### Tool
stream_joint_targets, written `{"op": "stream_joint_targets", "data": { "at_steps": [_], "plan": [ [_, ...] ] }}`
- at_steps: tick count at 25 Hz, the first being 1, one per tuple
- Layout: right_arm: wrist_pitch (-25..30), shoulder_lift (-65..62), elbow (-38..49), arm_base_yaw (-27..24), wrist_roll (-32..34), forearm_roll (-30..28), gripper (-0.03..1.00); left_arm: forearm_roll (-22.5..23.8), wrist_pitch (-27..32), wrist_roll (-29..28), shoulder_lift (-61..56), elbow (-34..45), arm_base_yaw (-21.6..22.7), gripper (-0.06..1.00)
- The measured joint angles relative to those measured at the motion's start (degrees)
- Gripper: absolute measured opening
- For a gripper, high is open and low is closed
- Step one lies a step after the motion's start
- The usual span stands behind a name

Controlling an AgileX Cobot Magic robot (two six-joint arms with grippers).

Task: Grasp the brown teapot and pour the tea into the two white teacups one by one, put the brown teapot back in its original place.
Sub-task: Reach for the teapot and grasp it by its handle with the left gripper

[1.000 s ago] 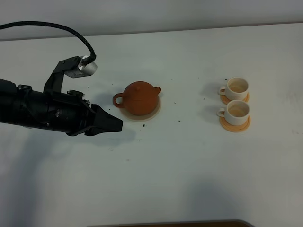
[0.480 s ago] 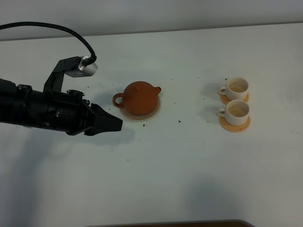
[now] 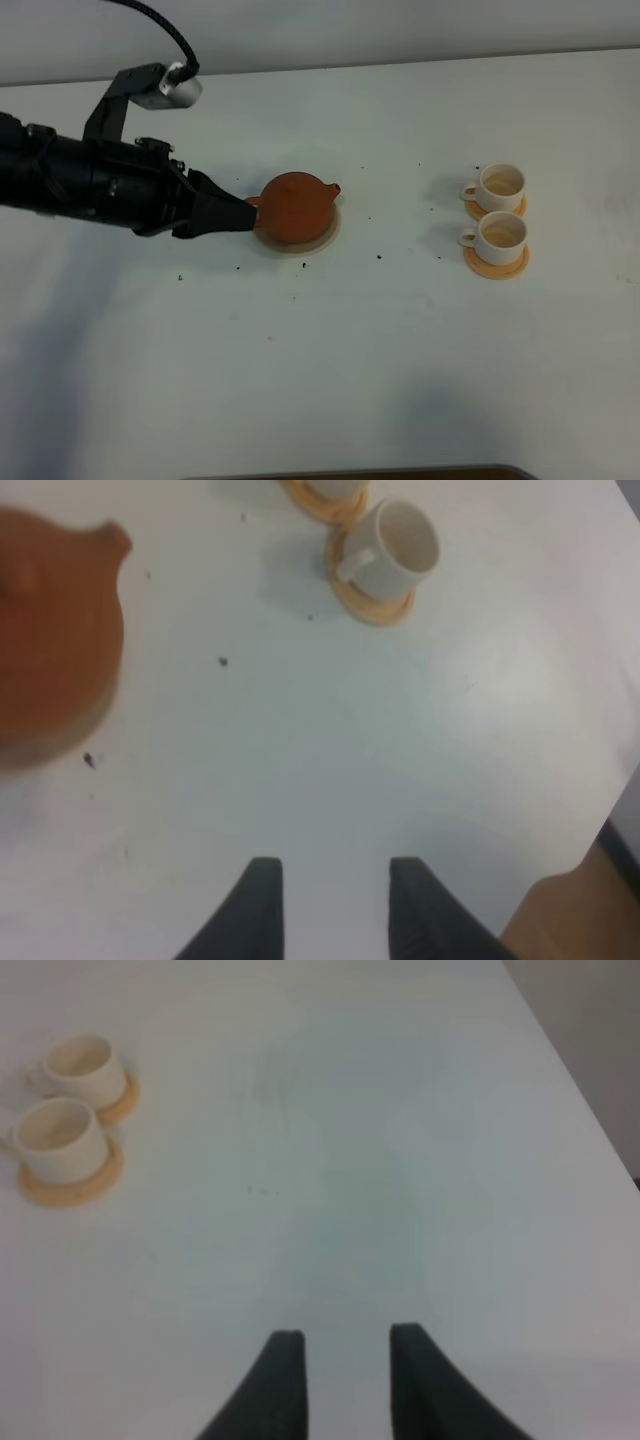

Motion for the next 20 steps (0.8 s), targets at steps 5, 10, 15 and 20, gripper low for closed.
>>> {"op": "stream_joint_targets", "data": {
  "at_steps": [5, 10, 15, 20],
  "plan": [
    [0.0, 0.0, 0.0, 0.0, 0.0, 0.0, 0.24, 11.5, 5.3, -10.9, 0.0, -10.5, -0.1, 0.3],
    [0.0, 0.0, 0.0, 0.0, 0.0, 0.0, 0.24, 22.0, 9.7, -16.3, 0.0, -18.6, -3.1, 0.3],
    [0.0, 0.0, 0.0, 0.0, 0.0, 0.0, 0.24, 31.9, 10.1, -16.3, 0.1, -20.4, -11.0, 0.3],
    [0.0, 0.0, 0.0, 0.0, 0.0, 0.0, 0.24, 44.2, 9.9, -15.5, 3.5, -20.6, -17.6, 0.3]
  ]
}}
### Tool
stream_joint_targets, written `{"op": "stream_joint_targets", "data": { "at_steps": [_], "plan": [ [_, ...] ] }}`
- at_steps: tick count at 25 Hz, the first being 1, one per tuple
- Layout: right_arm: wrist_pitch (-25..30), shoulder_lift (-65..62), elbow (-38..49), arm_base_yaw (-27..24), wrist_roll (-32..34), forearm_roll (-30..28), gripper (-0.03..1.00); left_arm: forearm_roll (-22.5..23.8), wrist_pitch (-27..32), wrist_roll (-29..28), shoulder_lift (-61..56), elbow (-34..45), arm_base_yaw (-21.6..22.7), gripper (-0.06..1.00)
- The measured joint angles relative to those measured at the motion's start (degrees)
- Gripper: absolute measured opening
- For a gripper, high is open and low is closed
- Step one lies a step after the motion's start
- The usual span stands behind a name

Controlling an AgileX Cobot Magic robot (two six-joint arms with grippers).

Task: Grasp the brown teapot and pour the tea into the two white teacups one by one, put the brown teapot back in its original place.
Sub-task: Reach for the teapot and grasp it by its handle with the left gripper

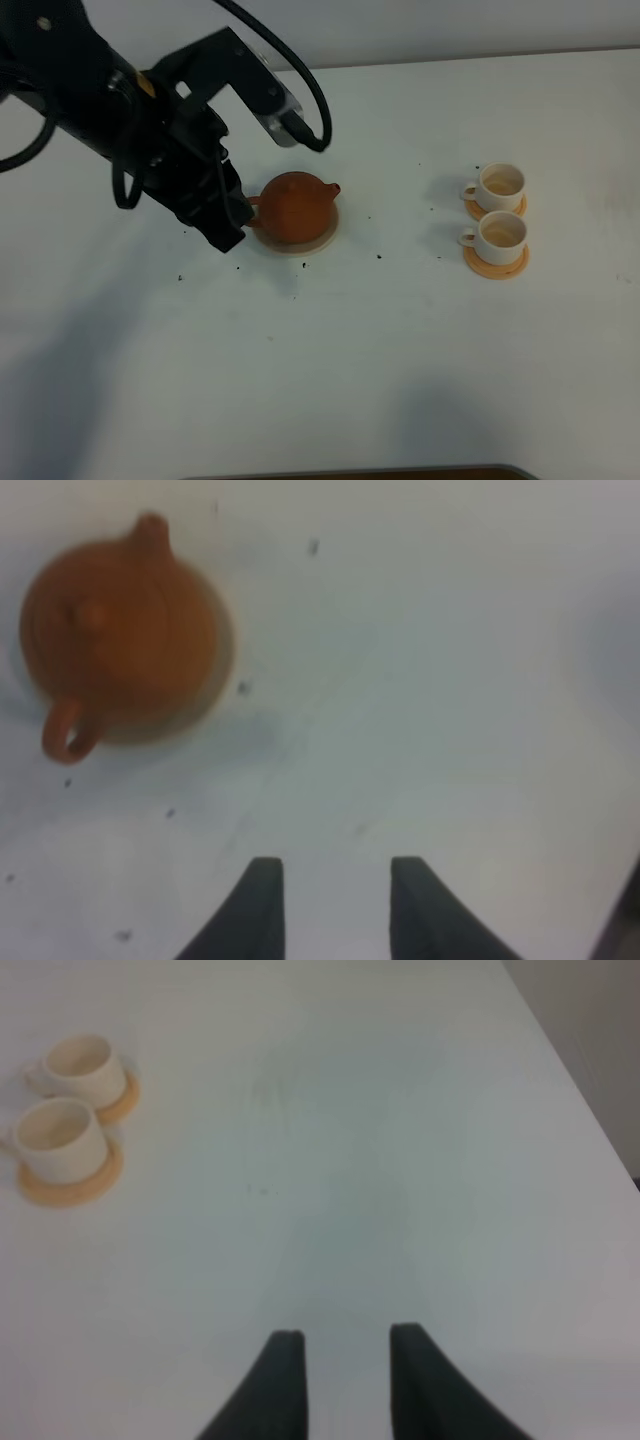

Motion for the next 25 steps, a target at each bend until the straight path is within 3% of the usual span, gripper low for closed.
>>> {"op": "stream_joint_targets", "data": {
  "at_steps": [7, 12, 15, 20, 25],
  "plan": [
    [0.0, 0.0, 0.0, 0.0, 0.0, 0.0, 0.24, 11.7, 0.9, 3.4, 8.1, 0.0, -2.9, 0.3],
    [0.0, 0.0, 0.0, 0.0, 0.0, 0.0, 0.24, 20.9, 1.8, 10.7, 11.1, 0.0, -2.9, 0.3],
    [0.0, 0.0, 0.0, 0.0, 0.0, 0.0, 0.24, 24.9, -1.1, 14.2, 11.1, 0.0, -2.9, 0.3],
    [0.0, 0.0, 0.0, 0.0, 0.0, 0.0, 0.24, 26.6, -5.2, 13.8, 11.1, 0.0, -2.9, 0.3],
    [0.0, 0.0, 0.0, 0.0, 0.0, 0.0, 0.24, 26.8, 0.3, 10.0, 15.8, -6.7, -2.9, 0.3]
  ]
}}
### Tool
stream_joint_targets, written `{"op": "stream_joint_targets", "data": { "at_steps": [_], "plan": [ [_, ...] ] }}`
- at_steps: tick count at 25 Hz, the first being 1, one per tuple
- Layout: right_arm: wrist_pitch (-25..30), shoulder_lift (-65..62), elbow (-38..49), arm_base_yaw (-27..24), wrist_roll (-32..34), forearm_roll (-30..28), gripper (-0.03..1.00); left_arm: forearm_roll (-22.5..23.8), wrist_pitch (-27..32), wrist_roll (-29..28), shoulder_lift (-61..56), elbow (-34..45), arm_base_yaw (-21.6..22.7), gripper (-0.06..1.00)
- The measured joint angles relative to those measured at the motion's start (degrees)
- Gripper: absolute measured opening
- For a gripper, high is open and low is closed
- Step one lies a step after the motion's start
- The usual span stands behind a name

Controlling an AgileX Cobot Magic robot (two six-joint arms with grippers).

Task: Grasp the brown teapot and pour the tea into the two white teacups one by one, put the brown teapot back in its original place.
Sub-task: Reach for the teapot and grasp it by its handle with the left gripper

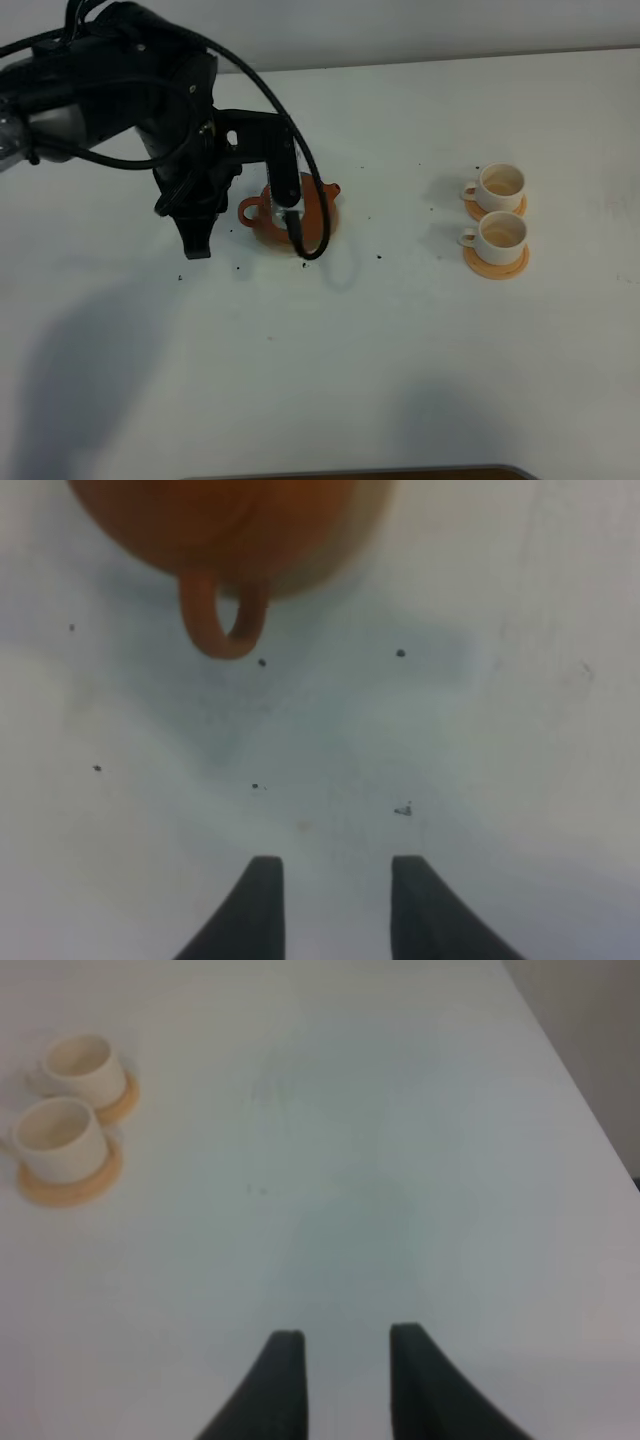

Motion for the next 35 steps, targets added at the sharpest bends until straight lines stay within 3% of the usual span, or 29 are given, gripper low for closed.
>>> {"op": "stream_joint_targets", "data": {
  "at_steps": [5, 8, 11, 35],
  "plan": [
    [0.0, 0.0, 0.0, 0.0, 0.0, 0.0, 0.24, -1.0, 11.8, -1.9, 9.6, -16.2, 0.0, 0.3],
    [0.0, 0.0, 0.0, 0.0, 0.0, 0.0, 0.24, -3.7, 11.8, -2.8, 15.7, -24.9, 0.0, 0.3],
    [0.0, 0.0, 0.0, 0.0, 0.0, 0.0, 0.24, -4.7, 11.8, -2.2, 19.1, -28.8, 0.0, 0.3],
    [0.0, 0.0, 0.0, 0.0, 0.0, 0.0, 0.24, -6.3, 11.8, 2.2, 19.7, -23.2, 2.9, 0.3]
  ]
}}
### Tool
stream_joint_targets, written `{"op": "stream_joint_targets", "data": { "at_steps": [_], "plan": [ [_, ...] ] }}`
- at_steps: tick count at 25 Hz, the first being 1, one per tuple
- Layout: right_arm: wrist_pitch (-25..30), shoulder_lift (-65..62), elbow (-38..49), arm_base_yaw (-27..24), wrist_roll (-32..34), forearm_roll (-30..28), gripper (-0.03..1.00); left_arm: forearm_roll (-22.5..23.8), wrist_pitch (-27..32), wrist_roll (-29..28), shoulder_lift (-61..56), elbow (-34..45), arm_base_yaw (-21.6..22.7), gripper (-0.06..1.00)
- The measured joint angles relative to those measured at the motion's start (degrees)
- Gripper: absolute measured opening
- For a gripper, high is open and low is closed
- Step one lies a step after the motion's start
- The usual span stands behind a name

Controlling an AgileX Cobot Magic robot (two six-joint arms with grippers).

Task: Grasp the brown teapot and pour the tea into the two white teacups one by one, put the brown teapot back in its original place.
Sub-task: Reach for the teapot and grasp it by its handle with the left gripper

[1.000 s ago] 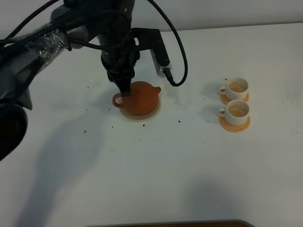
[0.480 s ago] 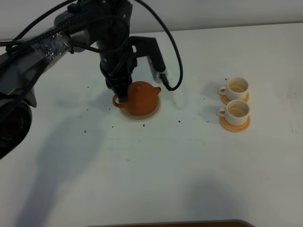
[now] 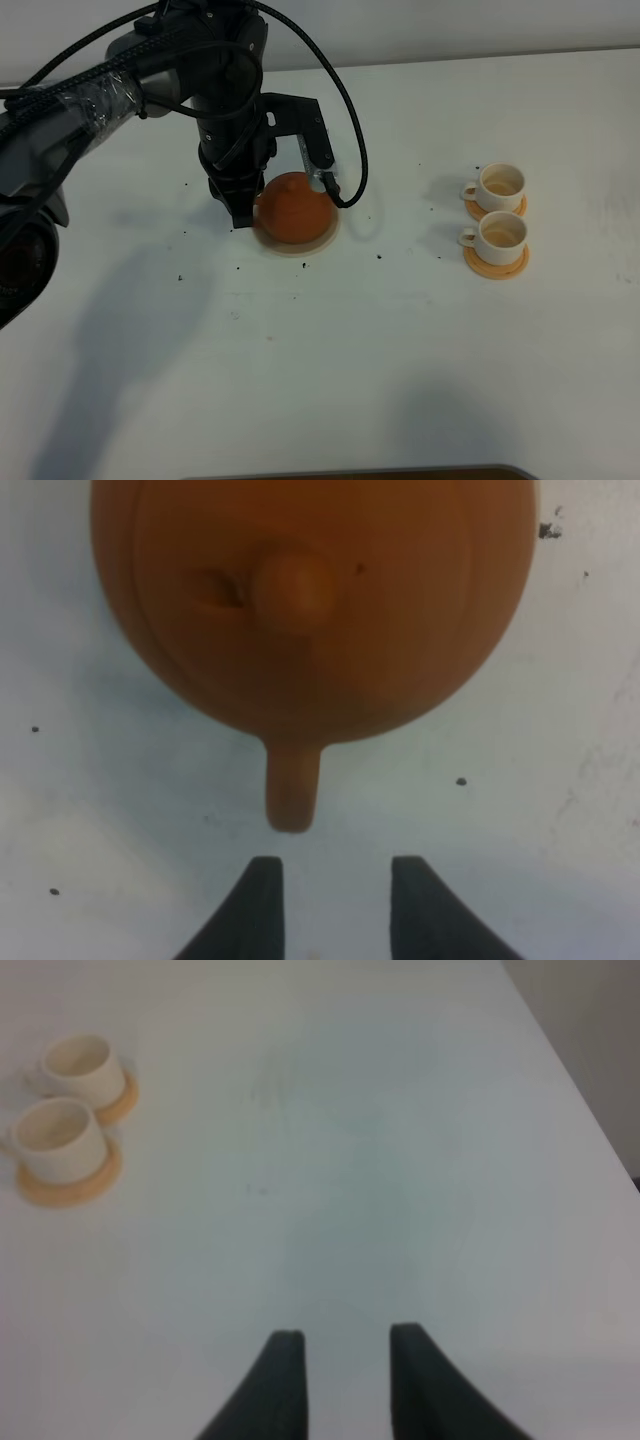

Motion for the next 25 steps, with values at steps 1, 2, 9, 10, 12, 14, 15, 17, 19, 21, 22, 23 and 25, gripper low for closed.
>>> {"op": "stream_joint_targets", "data": {
  "at_steps": [1, 2, 9, 10, 12, 14, 15, 17, 19, 21, 22, 23, 25],
  "plan": [
    [0.0, 0.0, 0.0, 0.0, 0.0, 0.0, 0.24, 0.0, 0.0, 0.1, 0.3, 0.0, 0.0, 0.3],
    [0.0, 0.0, 0.0, 0.0, 0.0, 0.0, 0.24, 0.1, 0.0, 0.1, 0.5, 0.0, -0.1, 0.3],
    [0.0, 0.0, 0.0, 0.0, 0.0, 0.0, 0.24, 1.4, 0.0, 0.5, 1.1, 0.0, -0.1, 0.3],
    [0.0, 0.0, 0.0, 0.0, 0.0, 0.0, 0.24, 1.4, 0.0, 0.6, 1.3, 0.0, -0.1, 0.3],
    [0.0, 0.0, 0.0, 0.0, 0.0, 0.0, 0.24, 1.4, 0.0, 0.8, 1.5, 0.0, -0.1, 0.3],
    [0.0, 0.0, 0.0, 0.0, 0.0, 0.0, 0.24, 1.4, 0.0, 1.0, 2.0, 0.0, -0.1, 0.3],
    [0.0, 0.0, 0.0, 0.0, 0.0, 0.0, 0.24, 1.6, 0.0, 1.1, 2.2, 0.0, -0.1, 0.3],
    [0.0, 0.0, 0.0, 0.0, 0.0, 0.0, 0.24, 1.9, 0.0, 1.1, 2.4, 0.0, -0.1, 0.3],
    [0.0, 0.0, 0.0, 0.0, 0.0, 0.0, 0.24, 2.0, 0.0, 1.4, 2.4, 0.0, -0.1, 0.3],
    [0.0, 0.0, 0.0, 0.0, 0.0, 0.0, 0.24, 2.0, 0.0, 1.9, 2.4, 0.0, -0.1, 0.3],
    [0.0, 0.0, 0.0, 0.0, 0.0, 0.0, 0.24, 2.0, -0.1, 1.9, 2.4, 0.0, -0.1, 0.3],
    [0.0, 0.0, 0.0, 0.0, 0.0, 0.0, 0.24, 2.0, -0.1, 2.0, 2.4, 0.0, -0.1, 0.3],
    [0.0, 0.0, 0.0, 0.0, 0.0, 0.0, 0.24, 2.0, -0.1, 2.0, 2.4, 0.0, -0.1, 0.3]
  ]
}}
